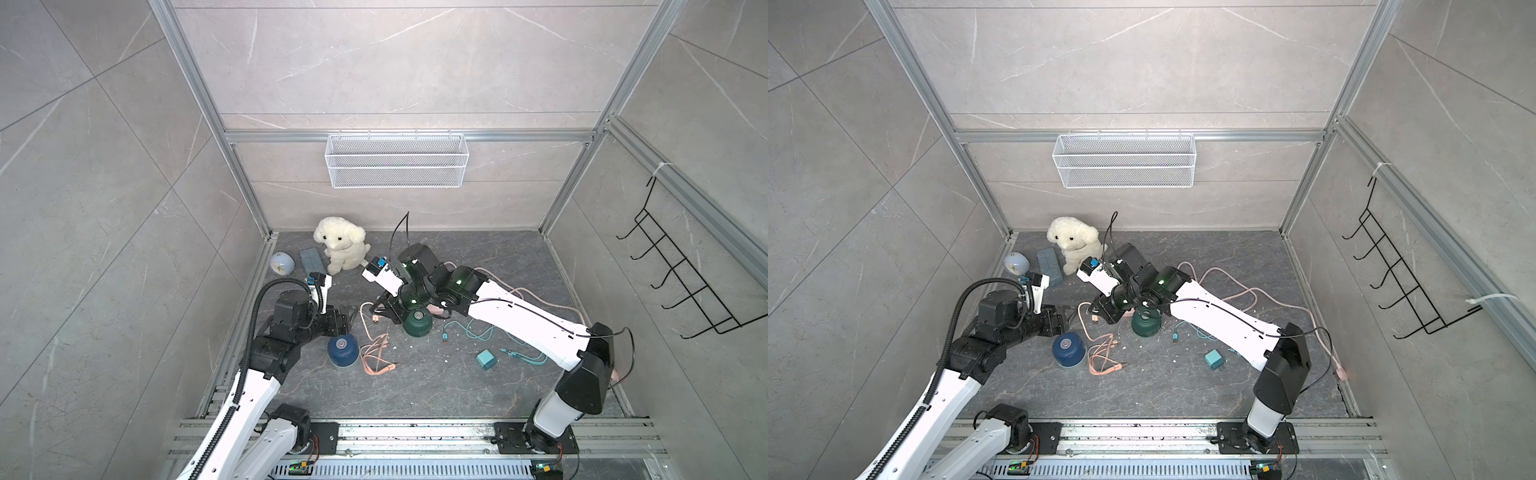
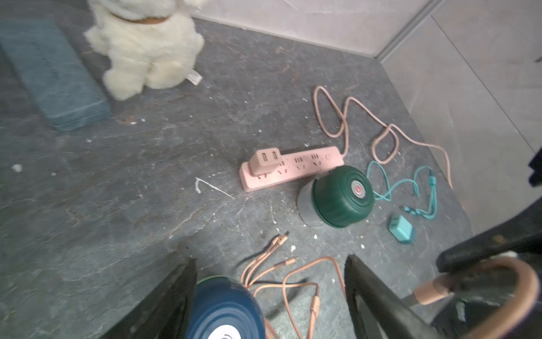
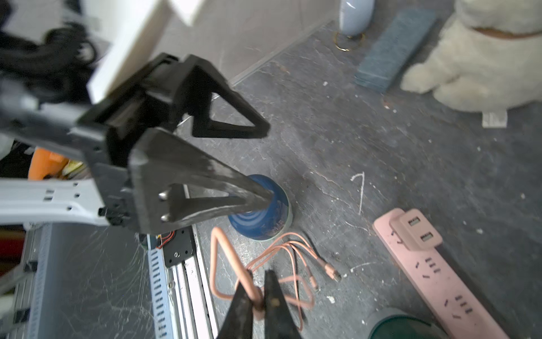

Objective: Charge the cordless meat grinders
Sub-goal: Pick up the charging cable from the center of the board.

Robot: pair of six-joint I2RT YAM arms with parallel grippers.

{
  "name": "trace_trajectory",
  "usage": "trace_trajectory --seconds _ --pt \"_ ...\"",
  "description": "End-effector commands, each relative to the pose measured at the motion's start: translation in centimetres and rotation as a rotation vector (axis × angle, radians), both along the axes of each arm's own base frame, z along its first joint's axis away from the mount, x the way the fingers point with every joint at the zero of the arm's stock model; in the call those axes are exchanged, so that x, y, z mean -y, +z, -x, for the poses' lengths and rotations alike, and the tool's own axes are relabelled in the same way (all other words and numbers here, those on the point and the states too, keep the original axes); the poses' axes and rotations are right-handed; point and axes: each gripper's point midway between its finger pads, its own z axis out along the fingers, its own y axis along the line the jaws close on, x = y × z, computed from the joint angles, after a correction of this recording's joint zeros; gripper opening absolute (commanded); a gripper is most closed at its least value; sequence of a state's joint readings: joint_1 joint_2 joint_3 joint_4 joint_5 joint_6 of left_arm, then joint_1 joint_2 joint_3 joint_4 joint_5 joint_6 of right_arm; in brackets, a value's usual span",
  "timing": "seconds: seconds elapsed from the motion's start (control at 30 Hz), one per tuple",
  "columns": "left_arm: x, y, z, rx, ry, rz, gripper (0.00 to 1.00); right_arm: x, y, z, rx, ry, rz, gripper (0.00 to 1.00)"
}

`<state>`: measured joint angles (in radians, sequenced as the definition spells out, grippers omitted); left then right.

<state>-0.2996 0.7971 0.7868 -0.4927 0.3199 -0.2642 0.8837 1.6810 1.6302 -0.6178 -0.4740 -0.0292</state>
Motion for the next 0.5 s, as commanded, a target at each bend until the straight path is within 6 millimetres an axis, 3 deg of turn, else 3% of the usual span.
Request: trace_trajectory --seconds 0.0,0.13,0.33,0.47 --pt "3.2 4.0 1.9 0.098 -0.243 0.105 0.79 1.1 3.1 1.5 0.084 0.190 -0.115 0.12" --pt "3.9 5.4 3.2 0.126 -0.323 0.113 0.77 2.7 3.4 0.9 0.030 0.212 -0.145 0.12" --pt "5.3 7.9 4.1 0.156 -0.441 0.177 0.78 3.9 1.5 1.2 0.023 0.252 -0.072 0.12" --pt "6.2 7.8 3.8 0.110 -0.501 0.194 0.79 4.3 1.0 1.3 0.028 0.267 -0.060 0.12"
